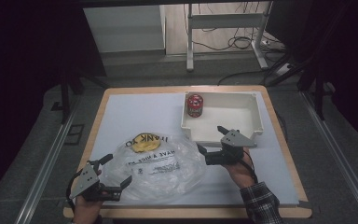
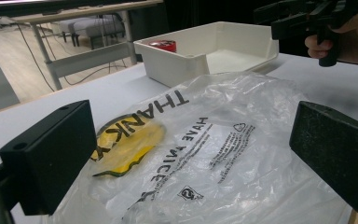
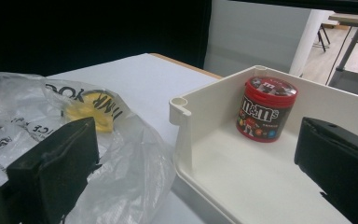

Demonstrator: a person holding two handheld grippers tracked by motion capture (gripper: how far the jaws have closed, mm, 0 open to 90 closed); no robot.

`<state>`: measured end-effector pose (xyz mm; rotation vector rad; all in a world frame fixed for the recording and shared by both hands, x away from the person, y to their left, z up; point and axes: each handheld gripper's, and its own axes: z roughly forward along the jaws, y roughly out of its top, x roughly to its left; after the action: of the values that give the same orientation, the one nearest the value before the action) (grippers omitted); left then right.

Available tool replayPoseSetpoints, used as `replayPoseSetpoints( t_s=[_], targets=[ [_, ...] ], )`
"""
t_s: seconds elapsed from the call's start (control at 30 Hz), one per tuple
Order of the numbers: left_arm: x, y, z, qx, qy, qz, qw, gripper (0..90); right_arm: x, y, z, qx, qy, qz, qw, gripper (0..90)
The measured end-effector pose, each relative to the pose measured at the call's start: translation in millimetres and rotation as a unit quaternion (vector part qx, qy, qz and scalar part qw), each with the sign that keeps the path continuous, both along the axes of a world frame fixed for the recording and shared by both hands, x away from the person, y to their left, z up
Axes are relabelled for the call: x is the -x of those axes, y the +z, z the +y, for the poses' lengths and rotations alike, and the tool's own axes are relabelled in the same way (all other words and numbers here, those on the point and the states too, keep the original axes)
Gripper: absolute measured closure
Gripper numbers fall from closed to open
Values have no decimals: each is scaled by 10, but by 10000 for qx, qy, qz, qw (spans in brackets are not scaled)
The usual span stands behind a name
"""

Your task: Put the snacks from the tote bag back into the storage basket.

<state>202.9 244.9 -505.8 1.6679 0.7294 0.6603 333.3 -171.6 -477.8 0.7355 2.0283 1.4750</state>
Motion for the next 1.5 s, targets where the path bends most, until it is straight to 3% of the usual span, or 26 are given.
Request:
replayPoseSetpoints(
  t_s=[0.43,0.67,1.5],
  targets=[
    [1,-1,4,-8,0,10,10000,5,126,2,-123,-10,-68,-3,10000,0],
    [-1,0,9,-5,16,14,10000,5,198,19,-211,-172,-169,-69,9997,0],
    [-3,-1,10,0,27,21,10000,4,483,1,-538,-317,-169,-112,9993,0]
  ],
)
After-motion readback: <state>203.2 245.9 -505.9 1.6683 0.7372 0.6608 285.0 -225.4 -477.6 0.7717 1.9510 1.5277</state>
